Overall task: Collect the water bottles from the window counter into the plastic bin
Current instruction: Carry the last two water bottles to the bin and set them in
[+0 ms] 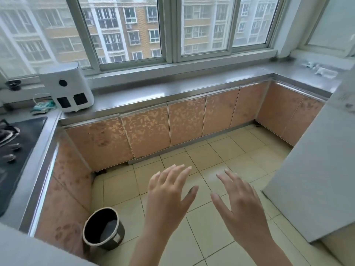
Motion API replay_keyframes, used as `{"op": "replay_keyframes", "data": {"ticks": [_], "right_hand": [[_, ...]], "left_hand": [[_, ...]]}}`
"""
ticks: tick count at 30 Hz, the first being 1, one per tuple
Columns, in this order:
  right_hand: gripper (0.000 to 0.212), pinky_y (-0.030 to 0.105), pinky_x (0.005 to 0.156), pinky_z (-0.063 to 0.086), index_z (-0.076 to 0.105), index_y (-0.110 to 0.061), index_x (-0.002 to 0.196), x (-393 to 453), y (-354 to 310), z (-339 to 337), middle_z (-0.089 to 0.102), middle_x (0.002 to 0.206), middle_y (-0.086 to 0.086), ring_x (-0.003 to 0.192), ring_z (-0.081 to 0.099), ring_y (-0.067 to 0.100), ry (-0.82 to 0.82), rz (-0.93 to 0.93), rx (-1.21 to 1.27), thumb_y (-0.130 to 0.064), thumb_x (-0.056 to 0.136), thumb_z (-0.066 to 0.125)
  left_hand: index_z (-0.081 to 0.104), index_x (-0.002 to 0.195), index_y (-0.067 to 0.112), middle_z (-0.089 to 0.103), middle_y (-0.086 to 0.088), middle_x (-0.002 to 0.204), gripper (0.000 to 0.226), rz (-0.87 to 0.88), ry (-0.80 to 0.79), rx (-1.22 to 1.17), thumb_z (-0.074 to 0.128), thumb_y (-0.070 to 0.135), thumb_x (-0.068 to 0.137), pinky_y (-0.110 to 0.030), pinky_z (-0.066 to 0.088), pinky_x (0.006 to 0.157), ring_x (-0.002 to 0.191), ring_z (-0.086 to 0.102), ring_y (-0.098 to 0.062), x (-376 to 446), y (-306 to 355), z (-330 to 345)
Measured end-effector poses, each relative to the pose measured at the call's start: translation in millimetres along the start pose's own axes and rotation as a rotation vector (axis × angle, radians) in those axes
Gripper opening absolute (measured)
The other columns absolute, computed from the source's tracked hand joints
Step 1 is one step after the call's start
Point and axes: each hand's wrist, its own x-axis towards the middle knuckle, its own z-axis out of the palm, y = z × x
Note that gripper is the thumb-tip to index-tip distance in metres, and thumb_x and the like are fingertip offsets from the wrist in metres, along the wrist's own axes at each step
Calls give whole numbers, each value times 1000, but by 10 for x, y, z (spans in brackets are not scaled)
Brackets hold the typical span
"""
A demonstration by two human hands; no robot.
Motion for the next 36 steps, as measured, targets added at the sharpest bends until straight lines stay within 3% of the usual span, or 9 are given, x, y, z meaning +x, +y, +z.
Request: {"op": "replay_keyframes", "data": {"ticks": [9,14,25,29,33,36], "right_hand": [[62,48,113,27,45,-34,138,1681,914,145,38,150,-7,140,30,16,3,46,4,-62,85,25],[60,48,110,32,50,-32,135,2590,1329,0,44,146,-5,134,40,19,49,70,-4,-59,84,31],[61,50,108,34,51,-30,134,4300,2286,30,44,146,-4,133,42,20,103,180,-58,-60,85,30],[61,49,108,34,49,-31,135,5052,2627,102,42,148,-4,137,36,18,114,221,-103,-61,85,29],[62,49,107,34,51,-29,135,5778,2890,55,44,147,-2,137,36,19,158,272,-141,-61,86,29],[62,51,107,34,52,-28,133,6265,3083,-25,45,146,-2,136,37,20,194,316,-167,-60,86,29]], "left_hand": [[64,127,28,66,9,127,49,55,-62,-7,48,54,89,-37,35,101,122,59,-16,1613,88,1179],[65,125,27,66,9,126,48,74,-54,-11,49,51,88,-35,34,101,121,59,-16,2551,231,1685],[66,123,27,67,9,124,48,156,-76,-85,50,52,86,-33,34,99,118,59,-15,4258,355,2979],[67,123,28,68,9,123,48,201,-120,-102,49,53,85,-35,33,98,116,62,-17,5024,328,3545],[66,123,30,68,10,122,51,286,-187,-110,45,55,84,-40,46,96,113,64,-16,5851,387,3973],[66,123,30,68,9,123,51,338,-228,-127,44,56,85,-43,46,97,115,63,-16,6417,500,4295]]}}
